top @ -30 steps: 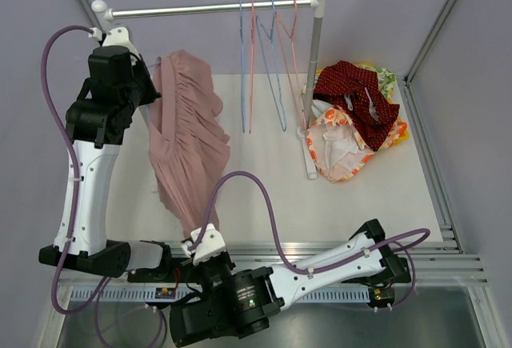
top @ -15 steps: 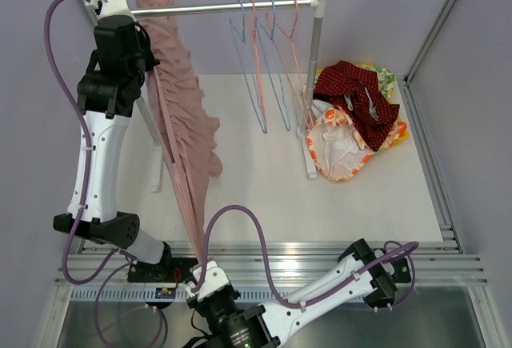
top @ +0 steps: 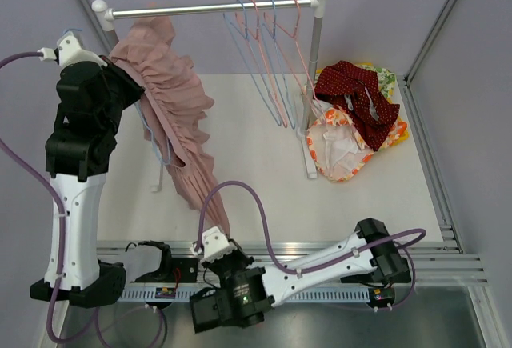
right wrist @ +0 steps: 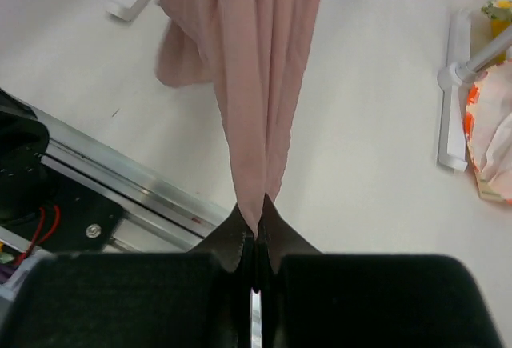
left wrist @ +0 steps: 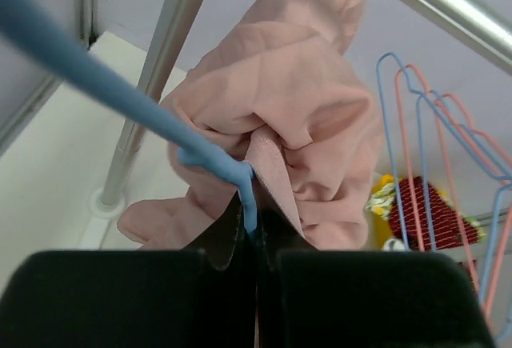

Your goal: Remove the skirt from the hanger

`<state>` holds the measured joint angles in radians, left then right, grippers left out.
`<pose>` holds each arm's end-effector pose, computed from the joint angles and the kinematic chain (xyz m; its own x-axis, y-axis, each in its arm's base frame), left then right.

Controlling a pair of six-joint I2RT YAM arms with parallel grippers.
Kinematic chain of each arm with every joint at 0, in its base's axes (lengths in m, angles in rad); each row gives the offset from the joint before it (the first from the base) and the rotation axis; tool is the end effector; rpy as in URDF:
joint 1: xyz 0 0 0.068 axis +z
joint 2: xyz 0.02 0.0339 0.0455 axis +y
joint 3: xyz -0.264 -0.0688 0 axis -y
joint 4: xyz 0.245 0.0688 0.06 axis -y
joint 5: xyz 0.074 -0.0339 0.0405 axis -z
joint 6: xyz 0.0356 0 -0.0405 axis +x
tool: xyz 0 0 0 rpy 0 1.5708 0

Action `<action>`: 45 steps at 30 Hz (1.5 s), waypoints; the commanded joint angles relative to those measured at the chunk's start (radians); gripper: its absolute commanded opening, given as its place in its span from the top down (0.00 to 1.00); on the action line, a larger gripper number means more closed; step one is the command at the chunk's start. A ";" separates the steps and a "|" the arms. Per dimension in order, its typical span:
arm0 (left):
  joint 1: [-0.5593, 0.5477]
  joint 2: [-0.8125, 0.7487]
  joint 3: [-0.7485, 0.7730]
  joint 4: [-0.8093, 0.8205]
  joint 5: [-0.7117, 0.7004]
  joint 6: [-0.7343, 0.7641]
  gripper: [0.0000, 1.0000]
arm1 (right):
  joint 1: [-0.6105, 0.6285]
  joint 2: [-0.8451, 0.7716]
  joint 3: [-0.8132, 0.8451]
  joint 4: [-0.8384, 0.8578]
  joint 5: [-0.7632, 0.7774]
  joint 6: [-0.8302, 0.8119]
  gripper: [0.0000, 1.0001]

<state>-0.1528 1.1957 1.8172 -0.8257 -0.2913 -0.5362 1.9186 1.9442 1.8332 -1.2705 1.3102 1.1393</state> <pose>0.1927 -0.0193 0.5287 -0.1048 -0.4790 -0.8715 -0.2160 0.8664 -0.4502 -0.0979 0.3709 0.3101 -0.1363 -0.3107 -0.9407 -0.4313 0.8735 -0.2260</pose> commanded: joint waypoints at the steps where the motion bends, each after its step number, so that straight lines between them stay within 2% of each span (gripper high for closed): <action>1: 0.018 -0.085 -0.051 0.231 0.033 -0.162 1.00 | -0.073 -0.119 -0.113 0.359 -0.115 -0.326 1.00; 4: 0.016 -0.125 -0.065 0.183 0.088 -0.171 1.00 | -0.116 -0.156 -0.175 0.515 -0.141 -0.453 1.00; 9: 0.015 -0.179 -0.090 0.061 0.211 -0.121 1.00 | -0.214 -0.172 -0.170 0.623 -0.146 -0.614 1.00; 12: 0.015 -0.228 -0.148 -0.027 0.285 -0.082 1.00 | -0.275 -0.200 -0.176 0.777 -0.166 -0.766 1.00; 16: 0.013 -0.310 -0.251 -0.095 0.351 -0.041 1.00 | -0.368 -0.228 -0.140 0.884 -0.200 -0.930 1.00; 18: 0.013 -0.329 -0.268 -0.162 0.363 -0.025 1.00 | -0.433 -0.234 -0.120 0.911 -0.230 -0.993 1.00; 22: 0.013 -0.340 -0.298 -0.279 0.486 0.011 1.00 | -0.562 -0.246 -0.049 0.912 -0.318 -1.026 1.00; 25: 0.001 -0.375 -0.369 -0.326 0.508 0.010 1.00 | -0.625 -0.245 -0.017 0.910 -0.354 -1.058 1.00; 29: -0.010 -0.420 -0.443 -0.322 0.549 0.001 1.00 | -0.665 -0.243 -0.044 0.882 -0.382 -1.025 1.00; 33: -0.024 -0.389 -0.380 -0.346 0.546 0.002 1.00 | -0.667 -0.277 -0.133 0.794 -0.404 -0.880 1.00; 35: -0.034 -0.363 -0.299 -0.352 0.520 0.016 1.00 | -0.665 -0.342 -0.242 0.777 -0.417 -0.778 1.00; 40: -0.060 -0.211 -0.098 -0.343 0.403 0.087 1.00 | -0.624 -0.519 -0.576 0.789 -0.411 -0.641 1.00; 45: -0.099 0.016 0.248 -0.349 0.296 0.143 1.00 | -0.553 -0.689 -0.762 0.691 -0.404 -0.478 1.00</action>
<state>-0.2321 1.1076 1.9175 -1.2232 0.0845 -0.4580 1.3296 1.3621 1.1324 -0.5308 0.8913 0.5007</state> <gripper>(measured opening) 0.025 0.018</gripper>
